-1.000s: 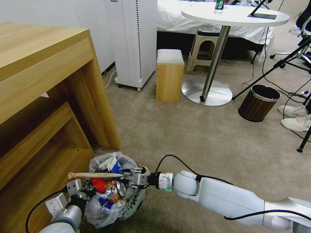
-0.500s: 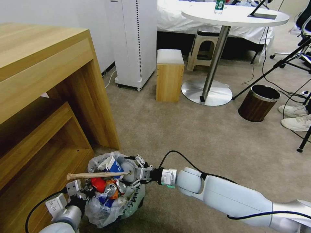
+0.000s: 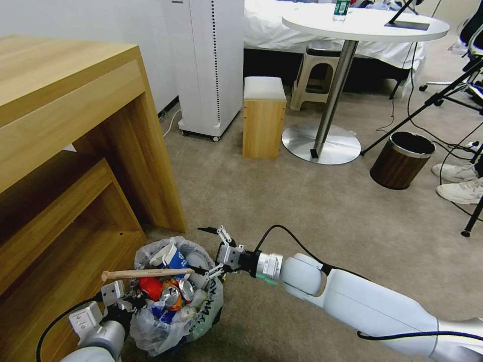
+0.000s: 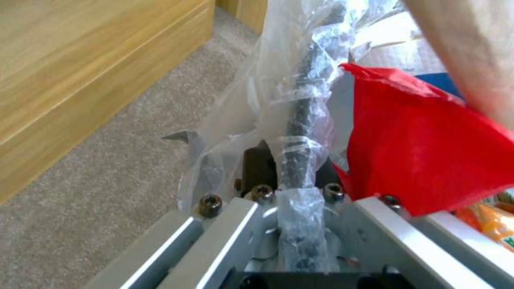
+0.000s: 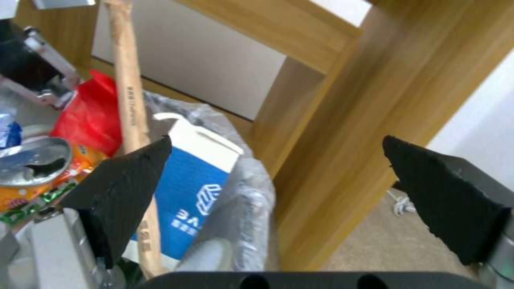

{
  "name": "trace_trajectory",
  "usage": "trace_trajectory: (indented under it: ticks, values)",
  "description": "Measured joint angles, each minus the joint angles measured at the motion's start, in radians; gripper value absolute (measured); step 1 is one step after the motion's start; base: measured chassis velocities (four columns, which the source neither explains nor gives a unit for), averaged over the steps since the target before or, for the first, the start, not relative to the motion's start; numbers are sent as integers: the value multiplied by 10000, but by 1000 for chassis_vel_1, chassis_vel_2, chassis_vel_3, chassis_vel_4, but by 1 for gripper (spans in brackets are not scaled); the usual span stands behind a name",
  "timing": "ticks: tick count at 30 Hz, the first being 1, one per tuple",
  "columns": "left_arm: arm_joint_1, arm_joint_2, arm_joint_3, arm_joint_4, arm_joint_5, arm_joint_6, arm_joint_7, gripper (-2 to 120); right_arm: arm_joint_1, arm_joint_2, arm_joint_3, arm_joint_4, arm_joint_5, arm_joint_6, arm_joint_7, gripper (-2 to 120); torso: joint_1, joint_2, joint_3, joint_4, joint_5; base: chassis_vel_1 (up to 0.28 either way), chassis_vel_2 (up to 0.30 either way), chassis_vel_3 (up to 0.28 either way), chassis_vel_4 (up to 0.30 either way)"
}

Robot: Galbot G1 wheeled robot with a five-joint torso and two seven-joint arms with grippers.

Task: Pick up the trash bin and place the garbage on the floor into it.

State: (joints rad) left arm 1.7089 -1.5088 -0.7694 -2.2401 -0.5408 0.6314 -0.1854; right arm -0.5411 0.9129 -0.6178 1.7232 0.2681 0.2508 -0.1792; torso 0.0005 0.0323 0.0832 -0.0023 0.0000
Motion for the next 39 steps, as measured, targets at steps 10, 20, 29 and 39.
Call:
trace_trajectory:
  ticks: [10, 20, 29, 39]
  values:
    - [-18, 182, -422, 156, -354, 160, -360, 0, -171, -343, 744, 338, 575, 20, 306, 100, 0, 0, 0, 0, -1, 0, 0, 0, 0]
    - [262, 306, -819, 21, -652, 236, -494, 0, -476, -579, 1526, 649, 1412, -195, 1432, 100, 0, 1, 0, 0, -1, 0, 0, 0, 0]
    - [545, 375, -996, -185, -739, 239, -498, 0, -1130, -679, 3152, 630, 1952, -66, 1922, 100, 0, 1, 0, 0, 1, 0, 0, 0, 0]
    - [687, 530, -1278, -285, -1031, 243, -514, 0, -2915, -716, 5784, 337, 2295, 83, 2218, 100, 0, 0, 0, 0, 1, 0, 0, 0, 0]
